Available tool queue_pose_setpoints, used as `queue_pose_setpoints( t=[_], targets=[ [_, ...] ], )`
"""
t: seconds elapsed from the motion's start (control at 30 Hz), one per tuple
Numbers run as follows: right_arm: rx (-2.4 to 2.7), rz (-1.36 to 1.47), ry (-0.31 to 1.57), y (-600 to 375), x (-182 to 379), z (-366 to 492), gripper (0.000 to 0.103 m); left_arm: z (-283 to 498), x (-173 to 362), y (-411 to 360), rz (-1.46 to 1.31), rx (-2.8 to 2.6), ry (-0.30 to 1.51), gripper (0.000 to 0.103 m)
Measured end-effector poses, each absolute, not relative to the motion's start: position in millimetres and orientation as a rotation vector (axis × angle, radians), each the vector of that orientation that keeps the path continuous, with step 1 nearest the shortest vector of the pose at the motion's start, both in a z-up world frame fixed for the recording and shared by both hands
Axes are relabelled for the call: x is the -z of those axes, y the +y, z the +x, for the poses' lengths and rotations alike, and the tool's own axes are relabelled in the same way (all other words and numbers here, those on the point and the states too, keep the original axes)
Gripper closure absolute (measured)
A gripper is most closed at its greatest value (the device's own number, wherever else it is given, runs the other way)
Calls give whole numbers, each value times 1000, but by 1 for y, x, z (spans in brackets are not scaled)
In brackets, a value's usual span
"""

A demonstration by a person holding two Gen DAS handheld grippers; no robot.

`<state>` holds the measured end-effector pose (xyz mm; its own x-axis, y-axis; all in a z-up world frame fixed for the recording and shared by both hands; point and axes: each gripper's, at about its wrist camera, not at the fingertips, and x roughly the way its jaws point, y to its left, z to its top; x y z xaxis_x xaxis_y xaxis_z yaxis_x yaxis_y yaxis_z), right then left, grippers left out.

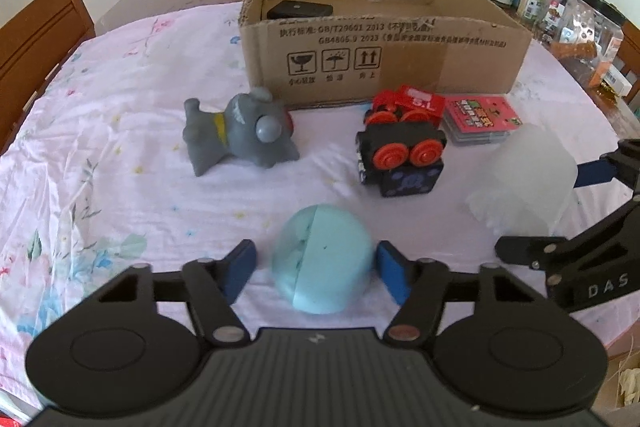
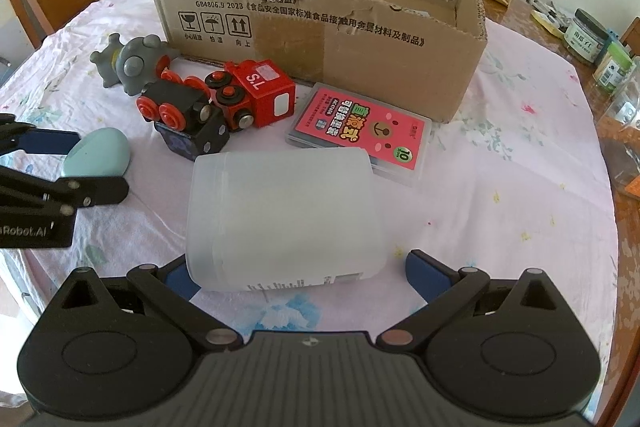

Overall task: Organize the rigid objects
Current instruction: 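Grasp the light blue round case with the left gripper while right grasps the white plastic box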

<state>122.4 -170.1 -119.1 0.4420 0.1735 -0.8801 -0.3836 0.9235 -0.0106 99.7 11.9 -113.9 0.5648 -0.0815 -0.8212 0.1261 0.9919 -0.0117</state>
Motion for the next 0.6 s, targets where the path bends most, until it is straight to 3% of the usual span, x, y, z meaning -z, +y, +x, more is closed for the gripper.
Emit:
queue_pose_setpoints(
  t=[0.07, 0.6],
  targets=[
    [-349, -221, 1060, -170, 119, 122, 0, 101, 113, 10, 47, 121, 959, 50],
    [-460, -290, 1071, -156, 119, 130, 0, 95, 113, 22, 43, 108, 965, 50]
  ],
)
